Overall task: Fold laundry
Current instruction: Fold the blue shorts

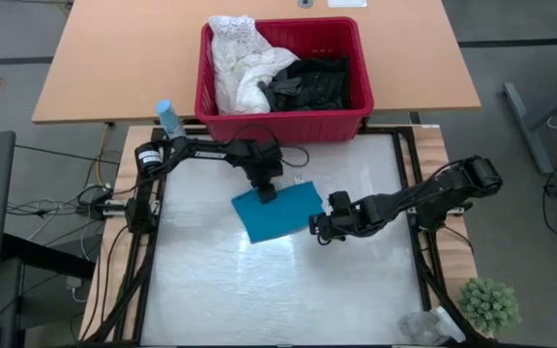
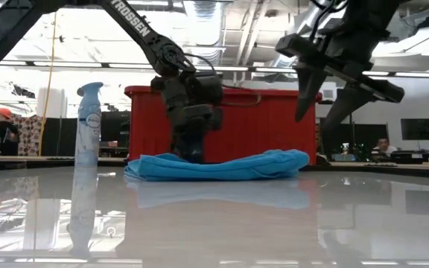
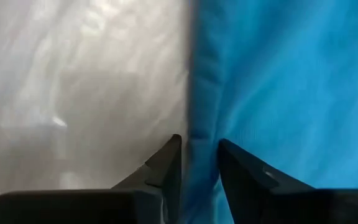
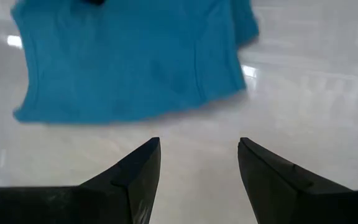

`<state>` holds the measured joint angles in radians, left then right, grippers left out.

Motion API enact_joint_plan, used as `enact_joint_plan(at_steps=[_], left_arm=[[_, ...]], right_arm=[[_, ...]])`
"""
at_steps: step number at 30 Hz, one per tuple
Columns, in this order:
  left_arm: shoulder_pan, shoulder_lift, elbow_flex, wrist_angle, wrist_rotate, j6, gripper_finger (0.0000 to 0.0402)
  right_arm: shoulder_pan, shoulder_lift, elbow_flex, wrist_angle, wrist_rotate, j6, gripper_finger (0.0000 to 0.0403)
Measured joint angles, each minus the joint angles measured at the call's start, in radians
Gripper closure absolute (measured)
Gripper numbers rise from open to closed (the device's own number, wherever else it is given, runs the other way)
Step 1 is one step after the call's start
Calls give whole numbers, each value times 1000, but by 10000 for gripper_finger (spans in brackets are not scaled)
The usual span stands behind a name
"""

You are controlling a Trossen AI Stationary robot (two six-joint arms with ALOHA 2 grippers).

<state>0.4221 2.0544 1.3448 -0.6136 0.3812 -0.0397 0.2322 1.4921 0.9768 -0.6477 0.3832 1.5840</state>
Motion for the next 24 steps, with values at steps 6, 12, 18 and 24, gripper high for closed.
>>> enact_joint_plan(at_steps=[6, 12, 18, 24], left_arm=[[72, 4, -5, 18, 123, -172, 311], [157, 8, -8, 3, 207, -168, 311], [201, 8, -7, -38, 220, -165, 311], [213, -2, -7, -73, 255, -141, 311]], right_arm=[[-55, 0, 0, 1, 3, 45, 165], [-137, 0, 0, 82, 23, -128, 165], [-211, 20, 0, 166, -42, -266, 165], [-216, 97, 1, 330, -128, -428, 207]])
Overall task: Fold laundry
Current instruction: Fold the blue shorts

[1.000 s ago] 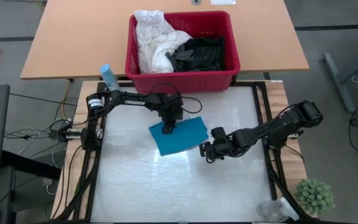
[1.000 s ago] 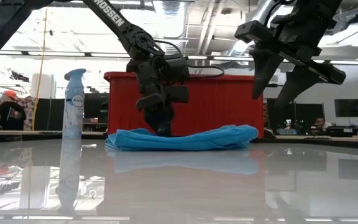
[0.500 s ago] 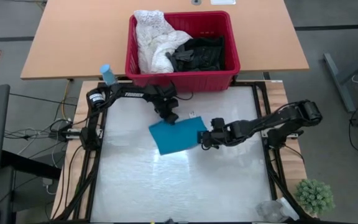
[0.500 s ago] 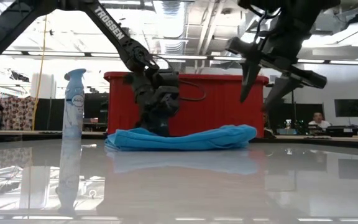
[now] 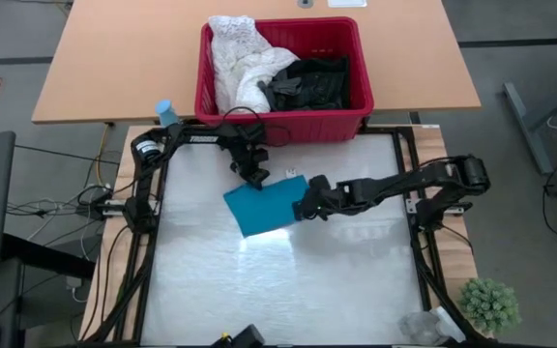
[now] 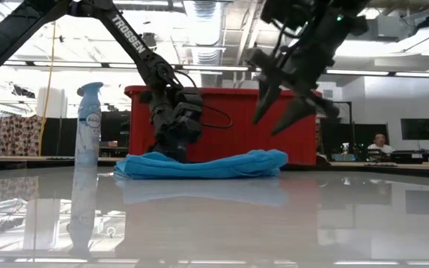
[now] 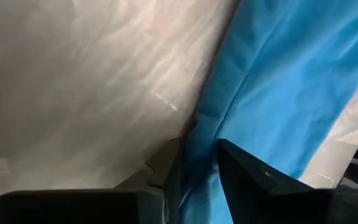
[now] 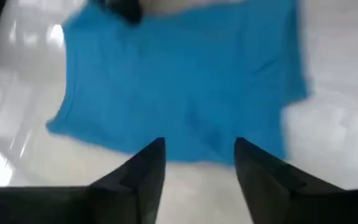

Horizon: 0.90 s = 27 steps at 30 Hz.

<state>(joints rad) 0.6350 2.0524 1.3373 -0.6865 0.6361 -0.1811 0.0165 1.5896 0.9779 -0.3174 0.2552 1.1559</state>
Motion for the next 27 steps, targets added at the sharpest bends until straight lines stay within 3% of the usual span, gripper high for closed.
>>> enact_joint_plan(at_steps=[3, 9, 17, 27], left_arm=[[0, -10, 0, 0, -17, 5, 311], [1, -15, 0, -19, -66, 30, 311], [-4, -17, 2, -88, -70, 66, 311], [-62, -17, 2, -107, -57, 45, 311]], right_arm=[[-8, 61, 0, 28, -73, -8, 260], [-21, 149, -1, 49, -86, 2, 384], [-129, 151, -1, 42, -75, -54, 353], [-359, 150, -1, 173, -88, -323, 372]])
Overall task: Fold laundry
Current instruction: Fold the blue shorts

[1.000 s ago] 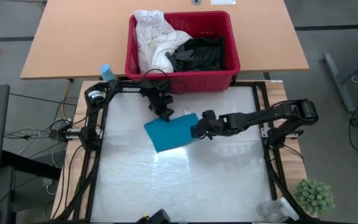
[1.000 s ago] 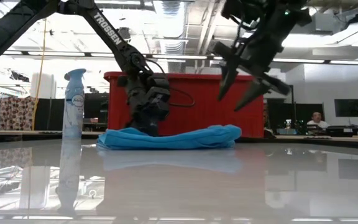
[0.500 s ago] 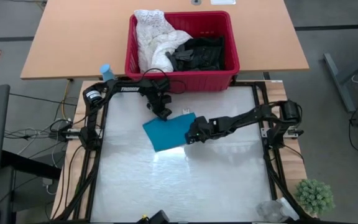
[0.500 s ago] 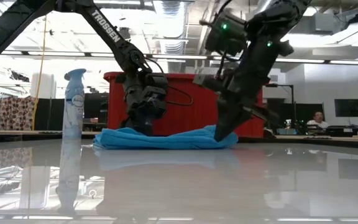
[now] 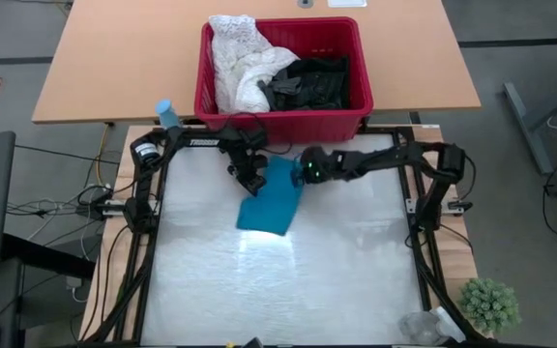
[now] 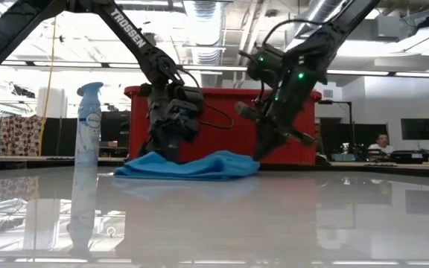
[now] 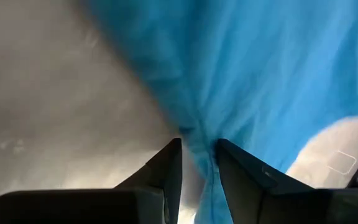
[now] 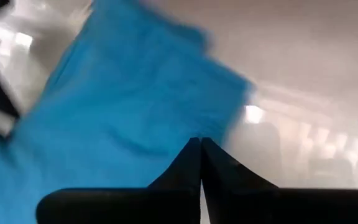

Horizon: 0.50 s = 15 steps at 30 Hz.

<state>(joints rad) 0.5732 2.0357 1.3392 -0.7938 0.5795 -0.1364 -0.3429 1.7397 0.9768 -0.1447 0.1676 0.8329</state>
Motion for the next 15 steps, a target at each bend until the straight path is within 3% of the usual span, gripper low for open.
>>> enact_joint_plan(at_steps=[4, 9, 12, 15], left_arm=[[-13, 0, 0, 11, 8, -6, 311], [-12, 0, 0, 34, 5, -25, 311], [-9, 0, 0, 52, 3, -34, 311], [-8, -1, 0, 73, 2, -41, 311]], right_arm=[[-41, 0, 29, 17, -70, -80, 374], [0, -73, 76, -67, -90, -93, 366], [51, -129, 83, -209, -35, -17, 361], [90, -148, 82, -308, -79, 101, 341]])
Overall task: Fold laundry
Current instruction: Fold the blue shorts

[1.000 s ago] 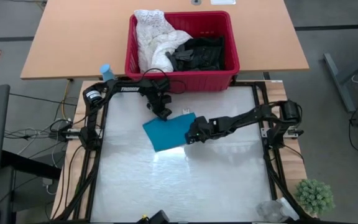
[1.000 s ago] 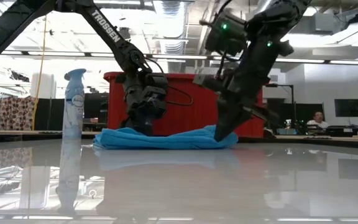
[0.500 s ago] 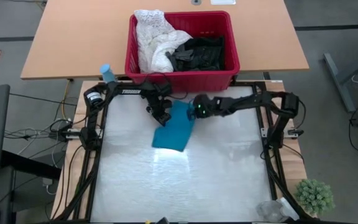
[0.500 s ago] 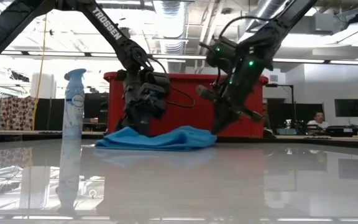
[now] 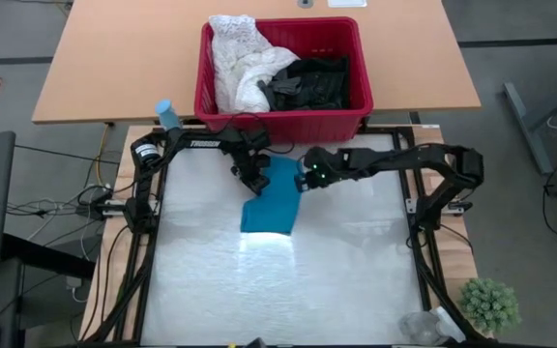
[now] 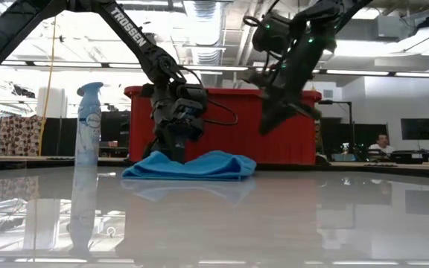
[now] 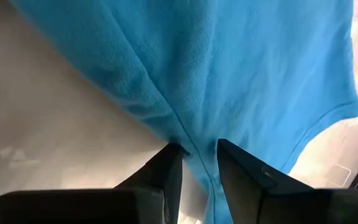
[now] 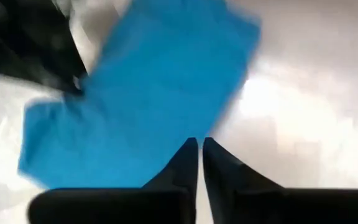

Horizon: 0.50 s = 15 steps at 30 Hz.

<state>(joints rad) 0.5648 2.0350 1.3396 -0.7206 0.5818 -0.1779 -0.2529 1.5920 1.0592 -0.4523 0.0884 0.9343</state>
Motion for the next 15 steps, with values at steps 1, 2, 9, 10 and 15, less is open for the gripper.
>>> enact_joint_plan(at_steps=[1, 2, 9, 10, 15], left_arm=[[0, 0, 0, 9, -1, -1, 311], [-1, 0, 0, 21, -2, -1, 311], [-2, 0, 0, 46, -3, -3, 311], [-2, 0, 0, 46, -3, -3, 311], [-2, 0, 0, 49, -3, -3, 311]], right_arm=[[12, -1, 0, 0, -25, 33, 328], [26, 0, 0, 7, -35, 58, 313], [62, 74, 0, 23, 4, 232, 177], [61, 89, 0, 23, 4, 249, 163], [61, 160, -1, 80, -7, 294, 139]])
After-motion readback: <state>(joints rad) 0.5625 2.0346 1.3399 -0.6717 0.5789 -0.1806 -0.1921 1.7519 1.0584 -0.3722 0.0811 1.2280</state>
